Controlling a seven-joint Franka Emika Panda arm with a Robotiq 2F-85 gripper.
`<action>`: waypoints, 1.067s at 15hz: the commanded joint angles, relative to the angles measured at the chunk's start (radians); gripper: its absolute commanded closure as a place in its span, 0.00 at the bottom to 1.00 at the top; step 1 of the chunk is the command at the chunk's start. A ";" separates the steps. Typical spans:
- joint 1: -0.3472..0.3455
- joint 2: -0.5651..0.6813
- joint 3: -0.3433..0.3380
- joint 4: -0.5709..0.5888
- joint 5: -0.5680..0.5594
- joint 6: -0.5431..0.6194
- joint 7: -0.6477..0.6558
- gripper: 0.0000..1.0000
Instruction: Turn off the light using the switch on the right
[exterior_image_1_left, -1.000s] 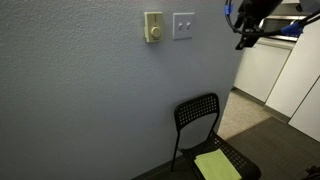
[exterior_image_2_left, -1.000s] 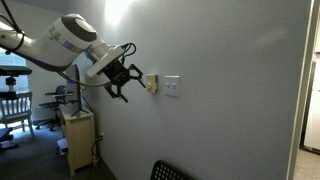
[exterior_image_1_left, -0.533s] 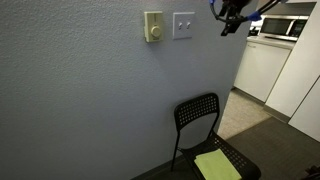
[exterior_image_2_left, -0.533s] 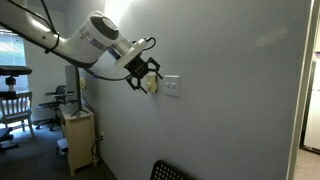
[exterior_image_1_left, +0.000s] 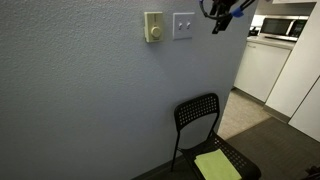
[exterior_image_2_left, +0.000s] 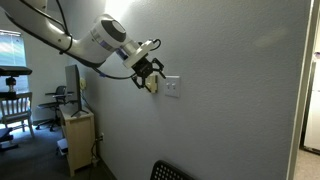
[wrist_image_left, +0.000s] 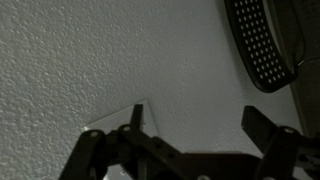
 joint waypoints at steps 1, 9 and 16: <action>-0.005 -0.003 0.006 -0.034 -0.031 0.036 -0.017 0.00; -0.023 0.081 -0.008 0.000 0.014 0.238 -0.416 0.00; -0.037 0.152 -0.031 0.072 -0.057 0.277 -0.408 0.00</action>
